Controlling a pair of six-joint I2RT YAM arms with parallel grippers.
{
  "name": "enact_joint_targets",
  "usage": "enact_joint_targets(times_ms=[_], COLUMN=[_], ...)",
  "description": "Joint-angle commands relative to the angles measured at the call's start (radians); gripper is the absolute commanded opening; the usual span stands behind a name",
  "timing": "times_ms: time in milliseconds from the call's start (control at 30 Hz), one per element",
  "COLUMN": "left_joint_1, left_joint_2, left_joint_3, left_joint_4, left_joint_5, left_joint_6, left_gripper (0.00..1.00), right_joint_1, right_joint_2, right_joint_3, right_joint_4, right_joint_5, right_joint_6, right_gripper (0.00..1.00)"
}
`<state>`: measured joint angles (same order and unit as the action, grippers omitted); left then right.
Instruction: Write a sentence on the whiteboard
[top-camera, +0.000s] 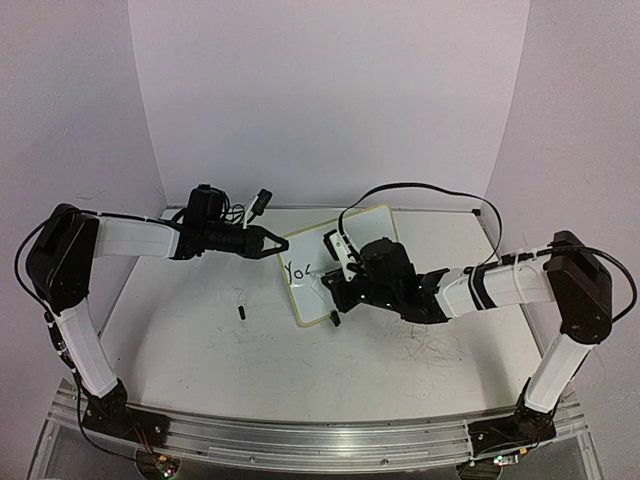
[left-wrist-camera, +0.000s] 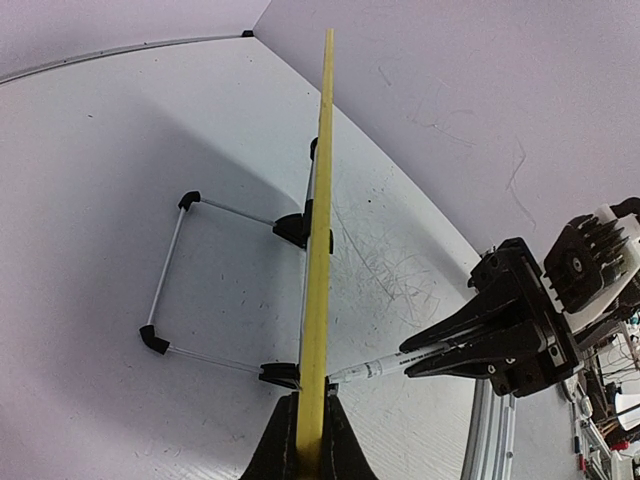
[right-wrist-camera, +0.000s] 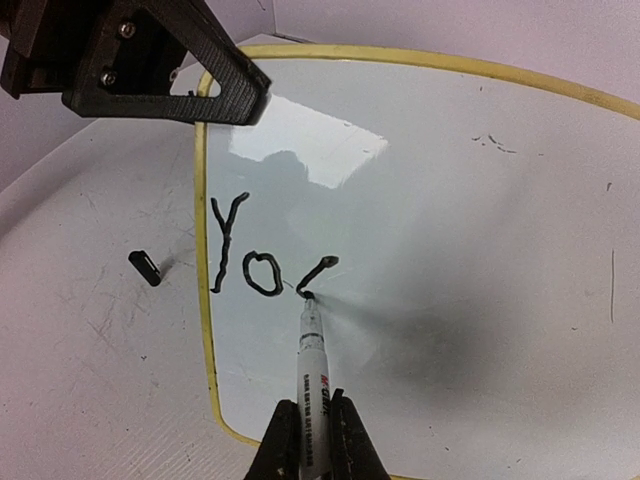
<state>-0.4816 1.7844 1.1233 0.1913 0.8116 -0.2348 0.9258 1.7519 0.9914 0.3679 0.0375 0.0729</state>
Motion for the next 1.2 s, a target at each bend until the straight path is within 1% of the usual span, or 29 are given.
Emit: enact_joint_targets(times_ms=[0,300,567,800,1167], left_joint_1=[0.008,0.008,0.008,0.008,0.008], left_joint_2=[-0.026,-0.026,-0.028,-0.028,-0.035], left_joint_3=[-0.02,-0.021,-0.021,-0.021,-0.022], left_joint_4=[-0.041,-0.041,-0.042,-0.041,-0.042], left_joint_5=[-0.013,-0.012,-0.013,-0.014,-0.016], left_joint_6=[0.015,0.015,0.017,0.019,0.021], left_gripper=[0.0,0.0,0.0,0.0,0.0], right_joint_1=[-0.02,-0.025,-0.025,-0.022,-0.018], right_joint_2=[-0.034,-0.045,-0.042,-0.039,-0.02], right_joint_3=[0.001,-0.001,-0.004,-0.027,-0.015], right_joint_4=[0.059,0.073,0.075,0.047,-0.009], right_joint_5=[0.065,0.087,0.072,0.022,0.012], right_joint_6=[0.022,0.027,0.02,0.026,0.022], right_gripper=[0.0,0.0,0.0,0.0,0.0])
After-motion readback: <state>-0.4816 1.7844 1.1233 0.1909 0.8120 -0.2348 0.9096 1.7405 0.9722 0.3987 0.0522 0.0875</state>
